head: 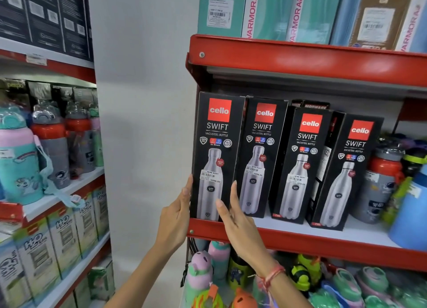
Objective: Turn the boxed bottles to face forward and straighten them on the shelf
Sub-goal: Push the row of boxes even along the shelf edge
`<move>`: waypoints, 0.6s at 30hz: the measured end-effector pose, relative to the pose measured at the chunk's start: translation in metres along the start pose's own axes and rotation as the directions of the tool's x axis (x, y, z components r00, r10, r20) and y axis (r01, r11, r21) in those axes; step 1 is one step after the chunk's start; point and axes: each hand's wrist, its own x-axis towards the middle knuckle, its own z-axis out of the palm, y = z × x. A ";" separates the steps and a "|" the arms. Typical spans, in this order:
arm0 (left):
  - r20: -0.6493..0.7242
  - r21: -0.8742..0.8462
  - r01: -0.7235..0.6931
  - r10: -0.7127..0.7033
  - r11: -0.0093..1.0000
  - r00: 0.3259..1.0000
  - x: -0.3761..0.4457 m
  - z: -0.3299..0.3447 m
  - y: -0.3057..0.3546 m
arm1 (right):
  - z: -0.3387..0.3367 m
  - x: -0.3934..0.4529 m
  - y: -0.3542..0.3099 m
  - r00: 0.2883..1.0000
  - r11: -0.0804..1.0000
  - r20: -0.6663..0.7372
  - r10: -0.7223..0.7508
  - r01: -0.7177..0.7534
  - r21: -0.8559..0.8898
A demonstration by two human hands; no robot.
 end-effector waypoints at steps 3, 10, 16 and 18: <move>-0.056 0.113 -0.038 0.044 0.993 0.997 -0.004 0.006 0.005 | -0.006 -0.004 0.008 1.000 1.000 -0.024 -0.016 0.016 0.017; -0.037 0.155 -0.472 0.482 0.868 0.875 -0.019 0.082 0.040 | -0.047 0.005 0.041 0.953 0.984 -0.290 0.088 -0.037 0.177; 0.205 -0.121 0.044 -0.018 0.992 0.979 -0.007 0.141 0.039 | -0.061 0.018 0.058 0.981 0.929 -0.107 0.161 -0.114 0.352; 0.180 -0.165 0.132 -0.102 0.977 0.978 0.002 0.142 0.039 | -0.062 0.022 0.062 0.986 0.917 -0.065 0.156 -0.120 0.380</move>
